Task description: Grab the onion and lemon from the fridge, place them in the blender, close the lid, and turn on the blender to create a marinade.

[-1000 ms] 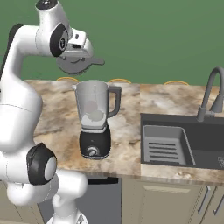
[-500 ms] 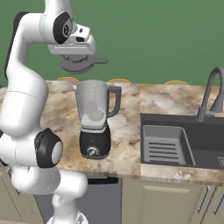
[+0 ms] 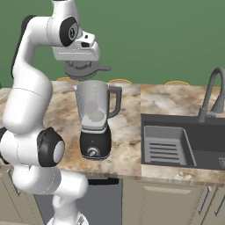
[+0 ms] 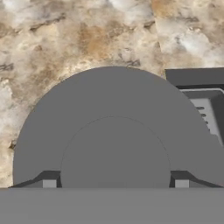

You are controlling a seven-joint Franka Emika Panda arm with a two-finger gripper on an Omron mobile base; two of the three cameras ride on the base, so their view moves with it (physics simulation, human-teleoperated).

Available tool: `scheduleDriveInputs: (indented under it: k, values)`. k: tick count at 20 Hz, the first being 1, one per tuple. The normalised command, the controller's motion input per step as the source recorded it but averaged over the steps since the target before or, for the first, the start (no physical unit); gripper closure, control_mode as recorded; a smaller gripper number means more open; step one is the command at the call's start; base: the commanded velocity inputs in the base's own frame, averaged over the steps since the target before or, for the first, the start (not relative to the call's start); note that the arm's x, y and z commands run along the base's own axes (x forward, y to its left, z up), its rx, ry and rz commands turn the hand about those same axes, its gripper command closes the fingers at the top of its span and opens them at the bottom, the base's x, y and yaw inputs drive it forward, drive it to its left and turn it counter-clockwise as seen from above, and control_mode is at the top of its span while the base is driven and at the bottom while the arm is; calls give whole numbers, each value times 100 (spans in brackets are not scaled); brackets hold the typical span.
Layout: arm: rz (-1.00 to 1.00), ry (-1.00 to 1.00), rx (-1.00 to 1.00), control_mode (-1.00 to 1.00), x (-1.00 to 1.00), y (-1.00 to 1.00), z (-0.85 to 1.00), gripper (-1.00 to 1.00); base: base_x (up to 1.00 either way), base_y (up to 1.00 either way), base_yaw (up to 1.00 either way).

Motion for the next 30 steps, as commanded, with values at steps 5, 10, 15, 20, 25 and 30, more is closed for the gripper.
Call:
scheduleDriveInputs:
  k: [5,10,15,20,25,30]
  values:
    - [0,0,0,-100,0,-30,-33,100,0,0,0]
    - [0,4,0,-100,0,-22,-43,100,0,0,0]
    - [0,0,0,-100,4,-19,-23,100,0,0,0]
    - [0,0,0,-100,24,-1,-1,100,0,0,0]
    - [0,3,0,-100,6,0,-6,100,0,0,0]
    - [0,15,0,-100,-9,5,-11,100,0,0,0]
